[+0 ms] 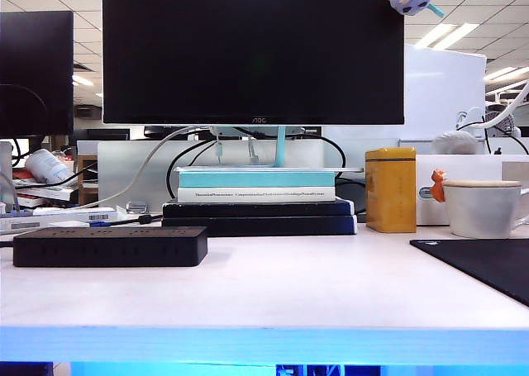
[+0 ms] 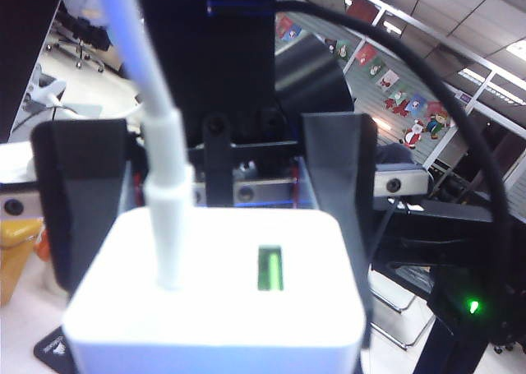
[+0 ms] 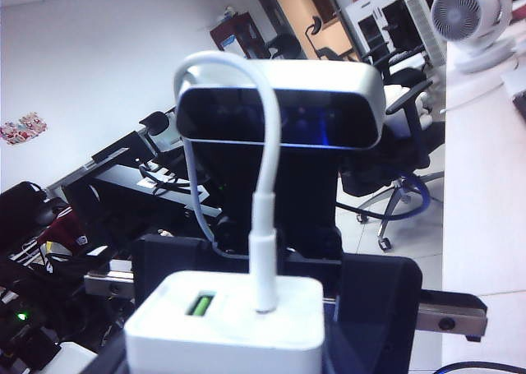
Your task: Plug the white charger into the left socket.
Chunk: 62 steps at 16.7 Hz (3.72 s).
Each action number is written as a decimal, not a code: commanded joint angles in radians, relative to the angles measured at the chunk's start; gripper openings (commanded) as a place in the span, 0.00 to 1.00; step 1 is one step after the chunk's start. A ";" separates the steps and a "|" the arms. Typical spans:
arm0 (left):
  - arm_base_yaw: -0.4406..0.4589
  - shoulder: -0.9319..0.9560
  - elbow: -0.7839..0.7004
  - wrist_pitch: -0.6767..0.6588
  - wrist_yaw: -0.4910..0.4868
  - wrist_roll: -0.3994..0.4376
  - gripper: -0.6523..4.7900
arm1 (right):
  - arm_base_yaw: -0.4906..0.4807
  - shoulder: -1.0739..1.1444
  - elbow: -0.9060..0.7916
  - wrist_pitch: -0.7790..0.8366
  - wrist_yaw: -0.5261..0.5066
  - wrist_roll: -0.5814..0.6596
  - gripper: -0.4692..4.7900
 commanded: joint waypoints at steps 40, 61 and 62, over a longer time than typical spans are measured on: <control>0.332 -0.005 0.004 -0.467 -0.235 0.600 1.00 | -0.016 0.299 0.005 -0.471 0.371 -1.097 0.47; 0.201 0.312 0.001 -0.506 -0.501 0.898 1.00 | -0.015 0.378 -0.108 -0.234 0.259 -0.985 0.47; 0.201 0.317 0.001 -0.501 -0.507 0.897 1.00 | -0.011 0.378 -0.108 -0.232 0.260 -0.984 0.47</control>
